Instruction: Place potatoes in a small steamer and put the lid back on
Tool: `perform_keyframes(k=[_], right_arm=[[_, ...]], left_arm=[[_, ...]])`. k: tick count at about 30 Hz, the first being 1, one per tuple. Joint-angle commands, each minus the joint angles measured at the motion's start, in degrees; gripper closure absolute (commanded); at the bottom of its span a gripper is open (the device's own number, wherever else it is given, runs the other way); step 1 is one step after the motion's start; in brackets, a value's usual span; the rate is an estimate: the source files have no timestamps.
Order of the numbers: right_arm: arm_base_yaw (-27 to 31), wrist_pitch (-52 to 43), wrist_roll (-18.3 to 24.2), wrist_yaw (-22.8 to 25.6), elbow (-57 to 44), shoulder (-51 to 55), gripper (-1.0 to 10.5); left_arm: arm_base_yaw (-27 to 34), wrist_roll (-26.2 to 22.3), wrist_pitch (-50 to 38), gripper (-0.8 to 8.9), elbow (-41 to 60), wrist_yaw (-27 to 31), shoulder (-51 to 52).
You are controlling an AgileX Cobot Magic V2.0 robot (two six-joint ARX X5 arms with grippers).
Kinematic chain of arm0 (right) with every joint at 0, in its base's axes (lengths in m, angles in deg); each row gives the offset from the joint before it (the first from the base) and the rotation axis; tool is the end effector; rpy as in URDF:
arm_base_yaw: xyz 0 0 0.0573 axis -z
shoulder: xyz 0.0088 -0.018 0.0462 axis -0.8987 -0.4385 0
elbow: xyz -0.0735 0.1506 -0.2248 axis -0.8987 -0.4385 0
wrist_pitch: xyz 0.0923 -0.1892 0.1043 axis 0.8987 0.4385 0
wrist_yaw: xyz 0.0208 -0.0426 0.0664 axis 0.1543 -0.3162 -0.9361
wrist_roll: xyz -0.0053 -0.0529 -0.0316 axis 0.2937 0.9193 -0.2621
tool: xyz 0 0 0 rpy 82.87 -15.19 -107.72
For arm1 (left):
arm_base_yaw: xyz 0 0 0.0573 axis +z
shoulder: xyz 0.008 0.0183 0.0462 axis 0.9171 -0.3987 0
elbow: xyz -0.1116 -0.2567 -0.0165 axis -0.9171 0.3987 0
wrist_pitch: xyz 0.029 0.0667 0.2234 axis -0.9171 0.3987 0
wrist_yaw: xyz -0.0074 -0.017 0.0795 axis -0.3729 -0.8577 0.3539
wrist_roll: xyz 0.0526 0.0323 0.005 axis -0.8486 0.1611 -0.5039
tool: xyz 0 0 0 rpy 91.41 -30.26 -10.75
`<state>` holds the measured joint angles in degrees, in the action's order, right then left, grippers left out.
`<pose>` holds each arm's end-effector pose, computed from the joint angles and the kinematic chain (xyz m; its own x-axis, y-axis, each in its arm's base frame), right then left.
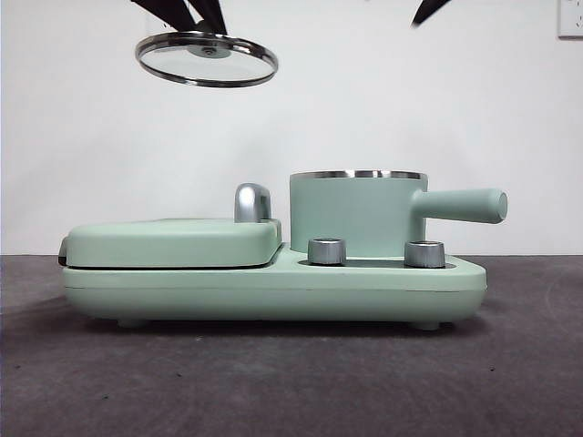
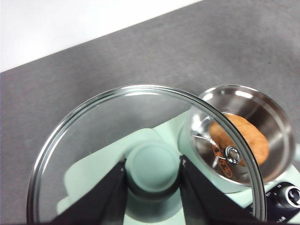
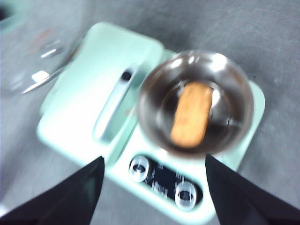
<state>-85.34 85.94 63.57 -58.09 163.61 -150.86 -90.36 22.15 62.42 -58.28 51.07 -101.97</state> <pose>0.2796 0.1219 0.4439 0.4414 0.4729 -0.7626 -0.4383 0.8552 0.2766 0.3240 -0.1484 0.4263 0.6830 -0.4226 -0.5958 0.5148 0.8572 -0.0179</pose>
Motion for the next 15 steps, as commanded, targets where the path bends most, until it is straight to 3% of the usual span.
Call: perform_keyframes(k=[1, 7, 15], right_arm=[[-0.3, 4.5, 1.6, 1.5, -5.8, 6.9, 6.1], [-0.3, 3.9, 1.6, 4.3, -23.7, 23.5, 6.1], [-1.1, -8.9, 0.6, 1.0, -48.8, 44.9, 6.1]], left_arm=[[-1.3, -0.3, -1.4, 7.89, -2.2, -0.3, 0.0], [-4.2, -0.3, -1.7, 7.90, -2.2, -0.3, 0.0], [-8.4, -0.3, -2.9, 7.90, -2.2, -0.3, -0.4]])
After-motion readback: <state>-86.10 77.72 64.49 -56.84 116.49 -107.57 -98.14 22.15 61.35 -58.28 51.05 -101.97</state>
